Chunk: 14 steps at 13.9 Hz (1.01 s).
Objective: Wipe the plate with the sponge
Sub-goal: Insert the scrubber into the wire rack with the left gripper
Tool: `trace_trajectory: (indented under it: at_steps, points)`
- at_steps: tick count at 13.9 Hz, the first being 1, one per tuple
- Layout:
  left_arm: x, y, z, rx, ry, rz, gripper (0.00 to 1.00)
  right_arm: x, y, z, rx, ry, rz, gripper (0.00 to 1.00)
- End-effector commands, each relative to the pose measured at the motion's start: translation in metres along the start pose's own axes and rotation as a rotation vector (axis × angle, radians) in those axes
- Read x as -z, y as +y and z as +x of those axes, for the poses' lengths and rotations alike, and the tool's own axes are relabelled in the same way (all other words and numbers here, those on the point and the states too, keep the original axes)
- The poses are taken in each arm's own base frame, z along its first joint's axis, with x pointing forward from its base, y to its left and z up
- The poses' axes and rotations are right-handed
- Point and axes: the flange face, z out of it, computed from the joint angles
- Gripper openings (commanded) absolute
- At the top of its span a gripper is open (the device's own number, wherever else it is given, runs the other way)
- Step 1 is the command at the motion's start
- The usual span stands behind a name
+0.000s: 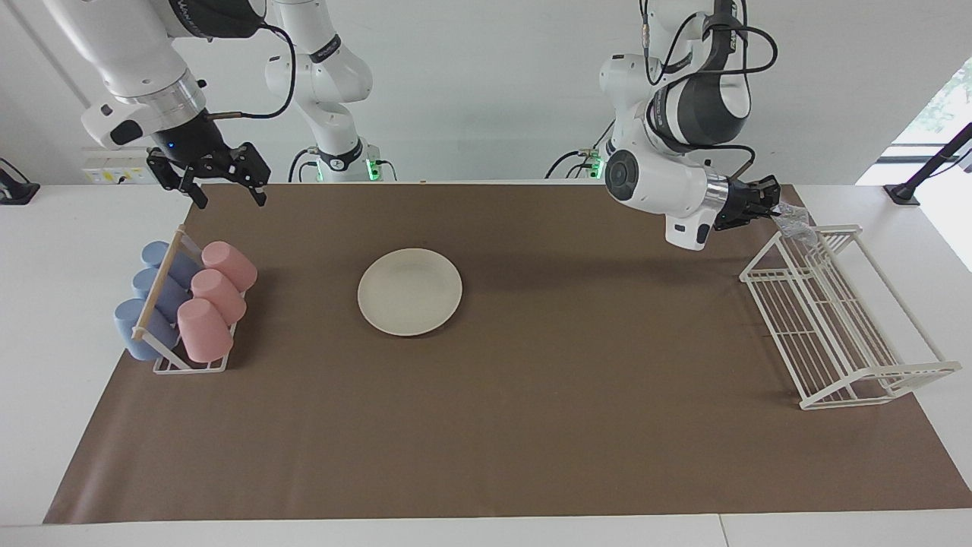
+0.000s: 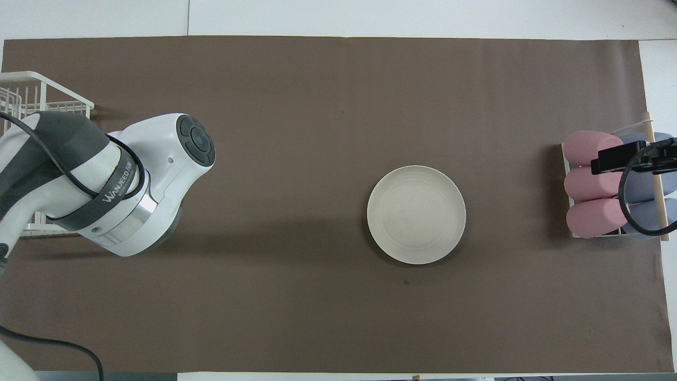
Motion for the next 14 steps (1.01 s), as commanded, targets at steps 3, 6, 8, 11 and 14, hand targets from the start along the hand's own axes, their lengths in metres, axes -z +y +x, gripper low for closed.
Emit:
trace_trajectory:
  at_steps: [3, 6, 8, 11, 14]
  points:
    - [-0.044, 0.044, 0.059, 0.107, -0.015, 0.102, 0.0, -0.002, -0.001, -0.002, 0.022, -0.032, -0.067, 1.0]
    - [-0.072, 0.045, 0.078, 0.14, -0.008, 0.128, 0.0, -0.003, 0.002, -0.006, 0.038, -0.055, -0.102, 1.0]
    - [-0.077, 0.05, 0.079, 0.173, -0.018, 0.079, 0.0, -0.002, -0.001, -0.006, 0.037, -0.053, -0.101, 1.0]
    - [-0.077, 0.057, 0.08, 0.221, -0.012, 0.037, 0.0, -0.003, -0.003, -0.006, 0.038, -0.055, -0.1, 1.0]
    - [-0.082, 0.057, 0.081, 0.224, -0.021, 0.019, 0.0, -0.004, -0.002, -0.006, 0.037, -0.056, -0.098, 1.0]
